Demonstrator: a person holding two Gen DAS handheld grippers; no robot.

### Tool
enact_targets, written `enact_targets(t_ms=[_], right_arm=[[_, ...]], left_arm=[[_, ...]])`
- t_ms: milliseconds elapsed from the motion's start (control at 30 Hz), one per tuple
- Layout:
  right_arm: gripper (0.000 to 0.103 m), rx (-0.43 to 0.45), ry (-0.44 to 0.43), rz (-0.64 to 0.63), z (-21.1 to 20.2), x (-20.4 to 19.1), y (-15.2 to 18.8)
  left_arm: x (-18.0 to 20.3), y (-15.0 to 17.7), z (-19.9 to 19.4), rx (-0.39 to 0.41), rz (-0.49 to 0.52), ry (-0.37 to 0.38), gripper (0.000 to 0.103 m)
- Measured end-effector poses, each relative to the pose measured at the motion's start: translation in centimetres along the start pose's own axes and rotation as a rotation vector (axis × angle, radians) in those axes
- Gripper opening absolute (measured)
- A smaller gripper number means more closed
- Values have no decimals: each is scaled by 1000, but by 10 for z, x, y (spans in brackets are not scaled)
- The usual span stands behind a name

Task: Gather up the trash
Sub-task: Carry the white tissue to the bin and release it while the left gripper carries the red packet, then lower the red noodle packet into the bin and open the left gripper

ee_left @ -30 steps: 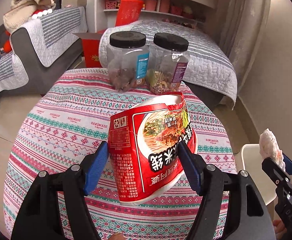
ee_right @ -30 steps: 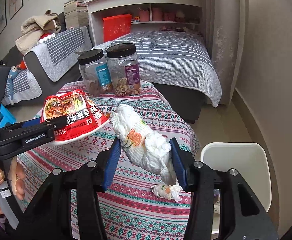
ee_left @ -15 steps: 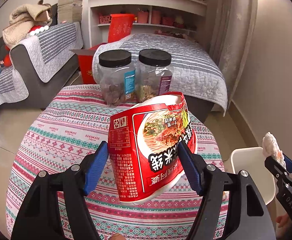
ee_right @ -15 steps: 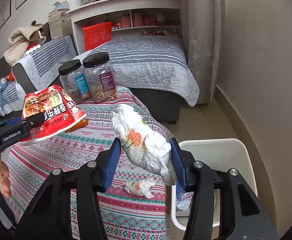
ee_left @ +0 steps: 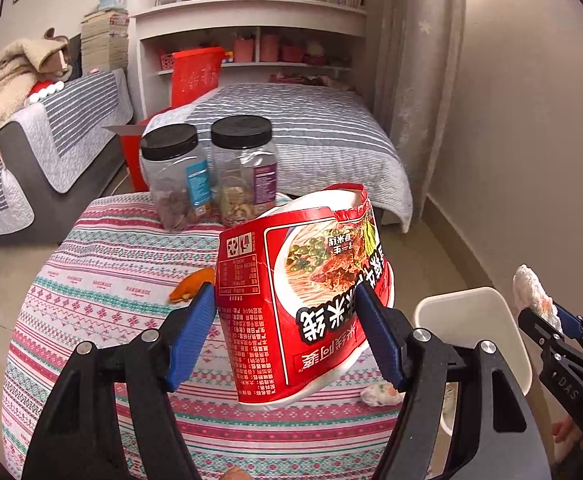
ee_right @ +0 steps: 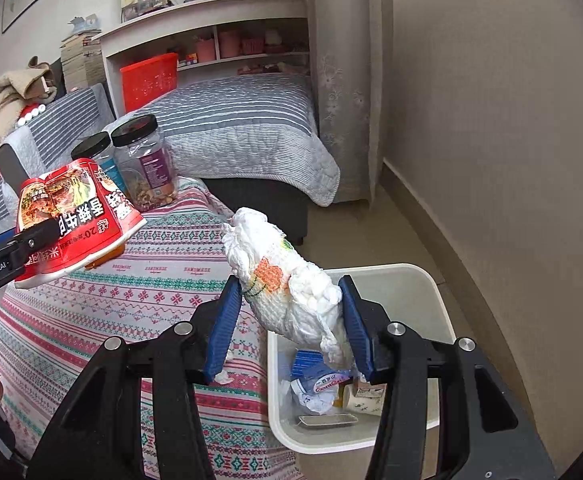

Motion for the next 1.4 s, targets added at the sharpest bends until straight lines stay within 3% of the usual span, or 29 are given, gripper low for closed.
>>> enact_targets(t_ms=[433,500,600,1000,1033,1067,1267,1400], right_arm=[[52,-52,116,93,13,70,17],[68,-45,144,116,12,82,17],[79,-19,197,144,6,99,17],[91,25,340,278,-23,158,29],[92,32,351,286,-26,160,31],[94,39,362,303,-31,163,33],[96,30,349,335,-33,164,41],[96,30,347,333,-33,163,40]], left_arm=[[73,8,20,-20,64,99,70],[87,10,22,-26,74,121,70],[108,14,26,-37,89,160,70],[177,42,40,-89,181,266,70],[179,43,41,-90,188,270,67],[182,45,42,-90,195,272,48],[190,58,59,-150,205,299,47],[187,53,55,-143,199,307,47]])
Point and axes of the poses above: each gripper's, at about its wrist camera, not at the fingertips, and z roughly the way its jaws point, x to its right, y to its underside, the point moved 8 cm from there along z, roughly the way its jaws point, and after that the axes turned 10 degrees about y, right-handed, at the moved point
